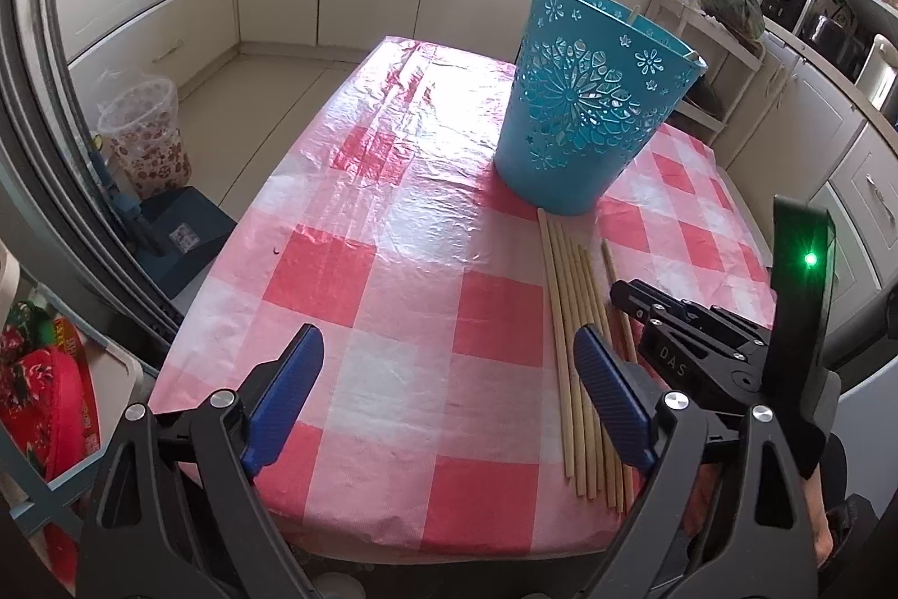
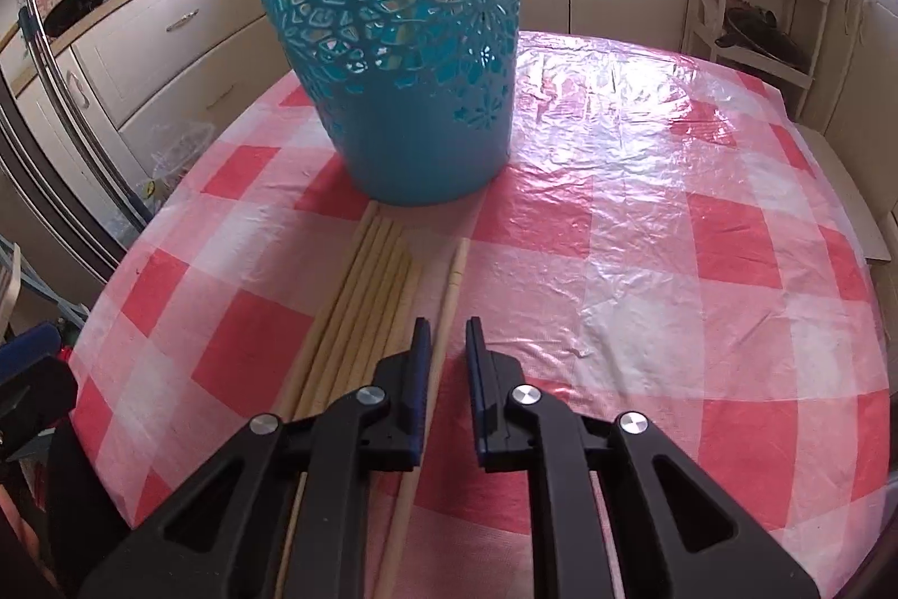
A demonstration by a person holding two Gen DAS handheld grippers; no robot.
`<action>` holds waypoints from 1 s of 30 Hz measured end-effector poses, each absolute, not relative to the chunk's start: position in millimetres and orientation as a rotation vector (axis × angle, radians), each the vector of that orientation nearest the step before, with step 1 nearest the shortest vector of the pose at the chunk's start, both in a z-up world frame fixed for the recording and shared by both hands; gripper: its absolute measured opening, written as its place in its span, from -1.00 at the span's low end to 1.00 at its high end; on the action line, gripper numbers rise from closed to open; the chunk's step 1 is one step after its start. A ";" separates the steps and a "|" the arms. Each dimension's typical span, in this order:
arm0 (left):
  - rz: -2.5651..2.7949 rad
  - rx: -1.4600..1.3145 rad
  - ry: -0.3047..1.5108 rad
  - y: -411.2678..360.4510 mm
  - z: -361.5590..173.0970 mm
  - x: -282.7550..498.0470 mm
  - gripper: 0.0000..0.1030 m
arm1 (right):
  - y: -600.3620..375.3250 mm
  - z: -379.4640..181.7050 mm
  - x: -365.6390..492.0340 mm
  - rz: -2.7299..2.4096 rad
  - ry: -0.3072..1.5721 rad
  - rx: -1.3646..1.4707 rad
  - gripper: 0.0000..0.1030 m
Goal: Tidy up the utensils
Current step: 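Lower the left tool to the sticks while the right tool hovers over one stick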
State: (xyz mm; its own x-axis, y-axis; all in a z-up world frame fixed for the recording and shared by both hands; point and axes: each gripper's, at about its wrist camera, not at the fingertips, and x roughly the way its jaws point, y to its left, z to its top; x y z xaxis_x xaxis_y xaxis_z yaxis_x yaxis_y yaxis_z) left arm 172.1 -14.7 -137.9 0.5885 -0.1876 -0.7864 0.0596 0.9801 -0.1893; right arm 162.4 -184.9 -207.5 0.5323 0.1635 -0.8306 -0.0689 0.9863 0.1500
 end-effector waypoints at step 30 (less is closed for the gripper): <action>-0.083 0.104 1.036 -84.4 -191.6 253.6 0.67 | -247.1 -211.9 138.3 0.168 0.972 0.361 -0.85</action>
